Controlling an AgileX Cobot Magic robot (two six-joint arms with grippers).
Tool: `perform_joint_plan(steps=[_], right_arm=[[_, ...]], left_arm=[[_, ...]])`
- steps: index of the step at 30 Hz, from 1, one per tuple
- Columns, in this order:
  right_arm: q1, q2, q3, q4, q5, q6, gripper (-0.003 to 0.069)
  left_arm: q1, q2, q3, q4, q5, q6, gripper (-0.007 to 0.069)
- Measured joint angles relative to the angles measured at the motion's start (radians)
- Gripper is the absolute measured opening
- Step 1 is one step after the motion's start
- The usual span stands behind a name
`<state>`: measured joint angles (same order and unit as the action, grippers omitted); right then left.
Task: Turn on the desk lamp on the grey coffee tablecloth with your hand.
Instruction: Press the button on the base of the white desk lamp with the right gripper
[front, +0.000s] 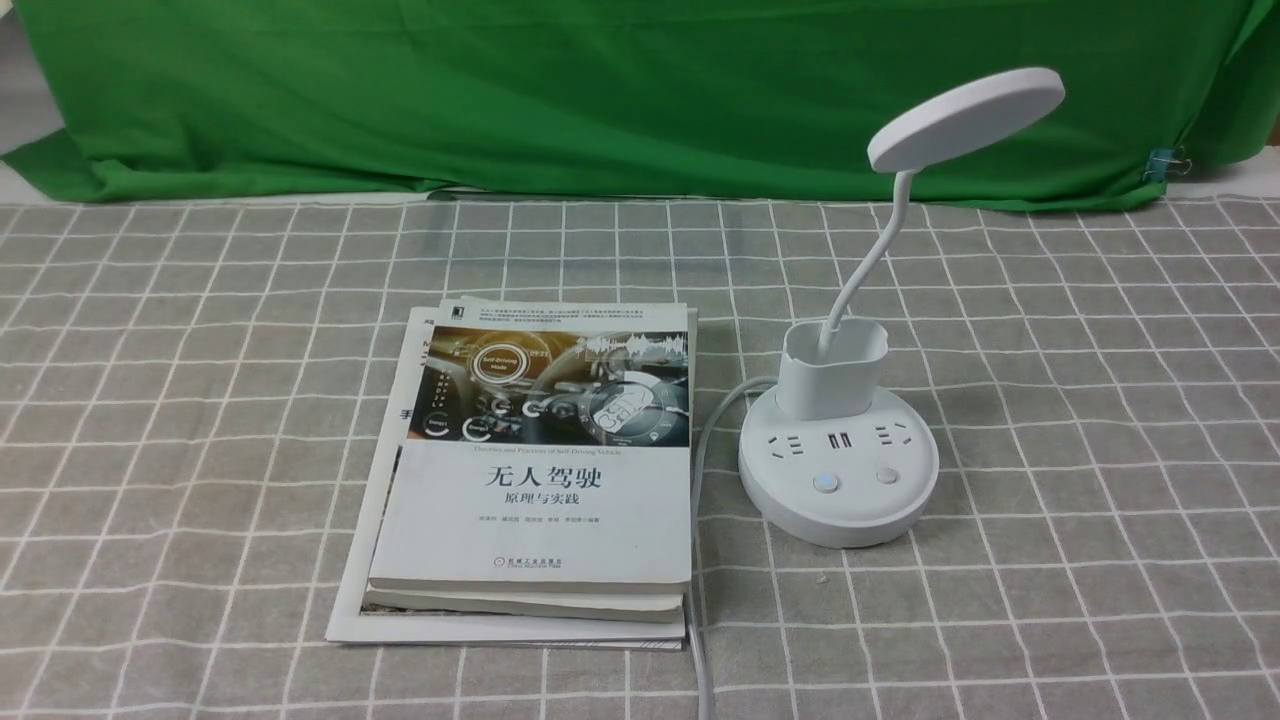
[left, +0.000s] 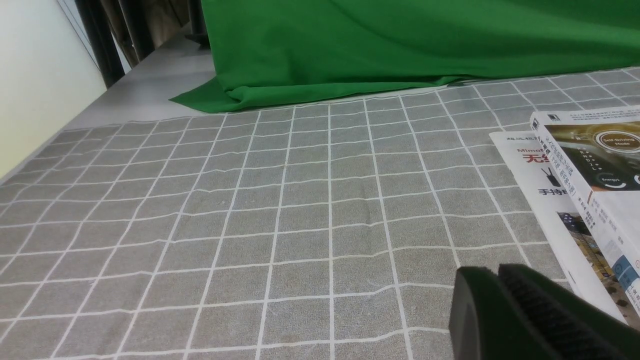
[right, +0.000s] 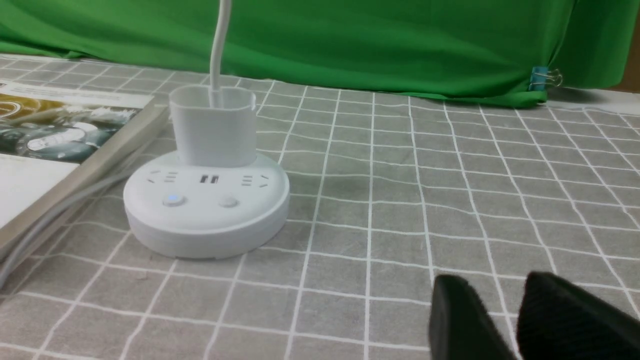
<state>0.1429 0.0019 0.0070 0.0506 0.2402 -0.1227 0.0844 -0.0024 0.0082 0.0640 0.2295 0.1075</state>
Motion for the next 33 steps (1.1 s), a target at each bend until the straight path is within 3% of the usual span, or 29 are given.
perform_joint_plan(steps=[4, 11, 18, 20, 21, 22, 25, 33], right_arm=[[0.0, 0.0, 0.0, 0.001, -0.023, 0.002, 0.0245], [0.0, 0.0, 0.0, 0.079, -0.25, 0.304, 0.0245], [0.0, 0.0, 0.0, 0.086, -0.34, 0.396, 0.0245], [0.0, 0.0, 0.0, 0.086, -0.334, 0.438, 0.0215], [0.0, 0.002, -0.007, 0.087, -0.294, 0.447, 0.0169], [0.0, 0.004, -0.01, 0.087, -0.284, 0.447, 0.0169], [0.0, 0.115, -0.132, 0.089, -0.067, 0.381, 0.0046], [0.0, 0.609, -0.554, 0.09, 0.394, 0.069, 0.0034]], left_arm=[[0.0, 0.0, 0.0, 0.0, 0.0, 0.0, 0.0019], [0.0, 0.0, 0.0, 0.0, 0.0, 0.0, 0.0019], [0.0, 0.0, 0.0, 0.0, 0.0, 0.0, 0.0019], [0.0, 0.0, 0.0, 0.0, 0.0, 0.0, 0.0019], [0.0, 0.0, 0.0, 0.0, 0.0, 0.0, 0.0019], [0.0, 0.0, 0.0, 0.0, 0.0, 0.0, 0.0019], [0.0, 0.0, 0.0, 0.0, 0.0, 0.0, 0.0019], [0.0, 0.0, 0.0, 0.0, 0.0, 0.0, 0.0019]])
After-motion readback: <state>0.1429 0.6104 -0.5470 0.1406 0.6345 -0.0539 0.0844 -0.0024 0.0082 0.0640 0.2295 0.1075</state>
